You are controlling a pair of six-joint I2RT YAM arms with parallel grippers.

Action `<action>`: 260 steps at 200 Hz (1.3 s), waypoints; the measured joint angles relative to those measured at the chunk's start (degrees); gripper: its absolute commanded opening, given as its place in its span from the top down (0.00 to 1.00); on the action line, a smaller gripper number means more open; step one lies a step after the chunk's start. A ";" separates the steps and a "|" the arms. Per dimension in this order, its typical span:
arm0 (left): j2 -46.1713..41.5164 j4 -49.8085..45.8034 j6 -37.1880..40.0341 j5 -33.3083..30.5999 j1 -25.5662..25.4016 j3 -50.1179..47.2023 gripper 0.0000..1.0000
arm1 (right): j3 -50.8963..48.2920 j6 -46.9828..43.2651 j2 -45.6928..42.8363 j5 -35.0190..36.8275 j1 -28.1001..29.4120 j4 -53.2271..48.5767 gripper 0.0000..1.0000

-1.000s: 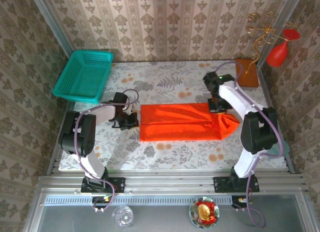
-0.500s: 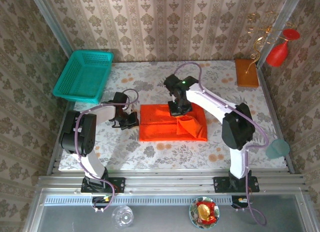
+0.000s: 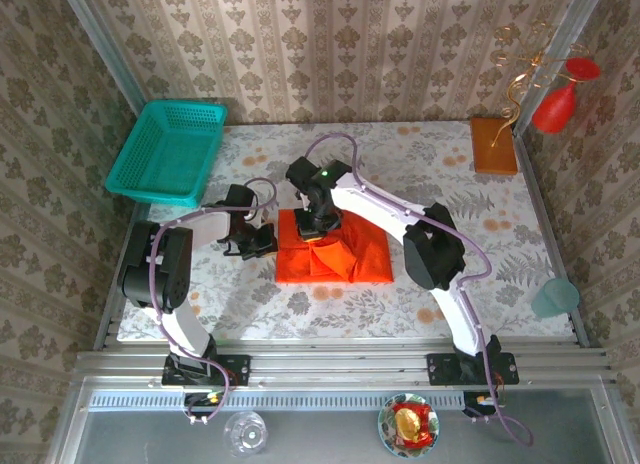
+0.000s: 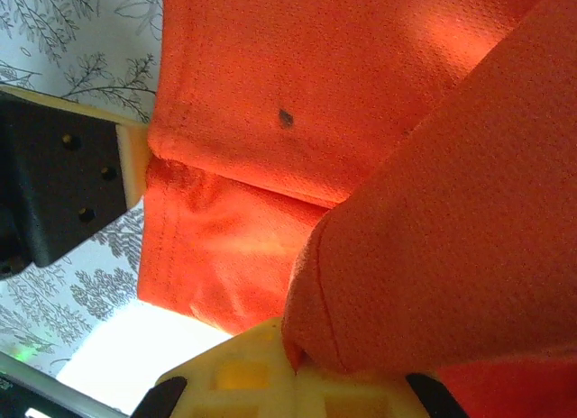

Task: Fold the inside-out t-shirt

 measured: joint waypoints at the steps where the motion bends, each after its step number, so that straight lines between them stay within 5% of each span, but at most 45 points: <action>1: 0.00 0.02 0.00 0.00 0.00 -0.02 1.00 | 0.07 0.02 0.04 0.00 0.00 0.00 0.97; 106: -0.04 0.07 0.02 0.00 0.00 -0.11 1.00 | 4.63 1.95 4.37 -0.52 -0.02 1.53 0.93; 130: -0.07 0.07 0.02 0.00 0.00 -0.11 1.00 | 4.68 2.38 4.50 -0.52 -0.13 1.64 0.85; 170: -1.33 1.36 -0.02 -0.68 -0.02 -1.44 1.00 | 4.24 2.93 4.28 -0.35 -0.13 3.58 0.57; 260: -14.34 -1.31 0.00 -3.37 2.60 -3.26 0.92 | -14.93 5.77 -17.62 -0.35 -1.27 14.99 0.57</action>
